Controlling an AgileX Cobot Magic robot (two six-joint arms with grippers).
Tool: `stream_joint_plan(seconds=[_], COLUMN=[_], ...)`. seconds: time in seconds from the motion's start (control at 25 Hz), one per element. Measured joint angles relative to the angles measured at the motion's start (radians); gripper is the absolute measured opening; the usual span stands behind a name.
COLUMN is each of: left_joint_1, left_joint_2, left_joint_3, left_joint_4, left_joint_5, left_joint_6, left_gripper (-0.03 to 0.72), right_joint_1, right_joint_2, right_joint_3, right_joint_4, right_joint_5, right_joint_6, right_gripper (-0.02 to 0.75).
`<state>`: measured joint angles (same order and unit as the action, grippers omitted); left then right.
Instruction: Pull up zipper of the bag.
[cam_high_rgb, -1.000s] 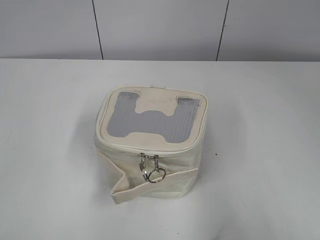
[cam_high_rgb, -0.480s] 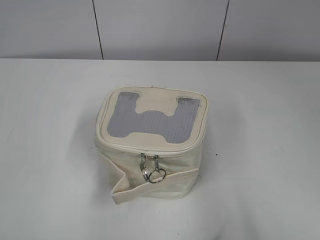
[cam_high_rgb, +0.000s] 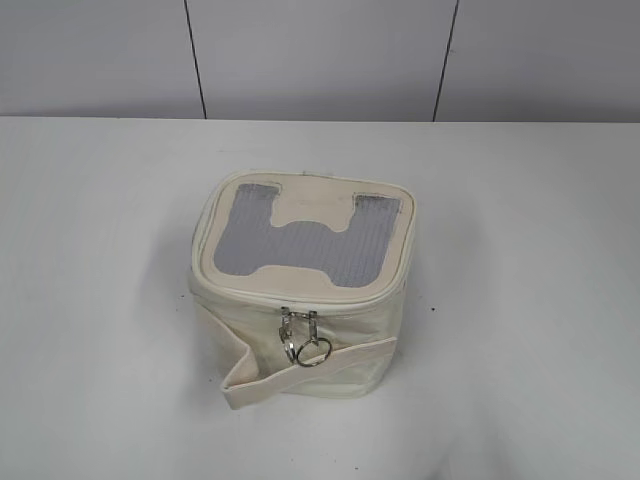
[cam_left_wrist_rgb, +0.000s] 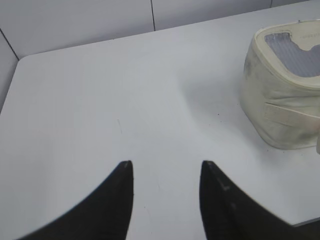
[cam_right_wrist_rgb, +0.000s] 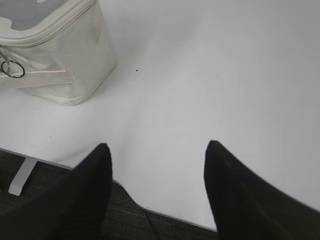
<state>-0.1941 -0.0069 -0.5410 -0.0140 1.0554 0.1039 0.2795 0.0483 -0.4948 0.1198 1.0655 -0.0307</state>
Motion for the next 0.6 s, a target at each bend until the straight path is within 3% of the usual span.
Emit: stream_joint_plan(seconds=[0.6], left_joint_1=[0.0], left_joint_2=[0.0], left_joint_3=[0.0], left_joint_4=[0.0], left_joint_5=[-0.002], left_joint_6=[0.0], left_gripper=[0.34], right_joint_1=[0.0], right_joint_2=[0.0], right_joint_3=[0.0], right_joint_4=[0.002], right_joint_5=[-0.001], right_joint_6=[0.0], right_gripper=[0.461])
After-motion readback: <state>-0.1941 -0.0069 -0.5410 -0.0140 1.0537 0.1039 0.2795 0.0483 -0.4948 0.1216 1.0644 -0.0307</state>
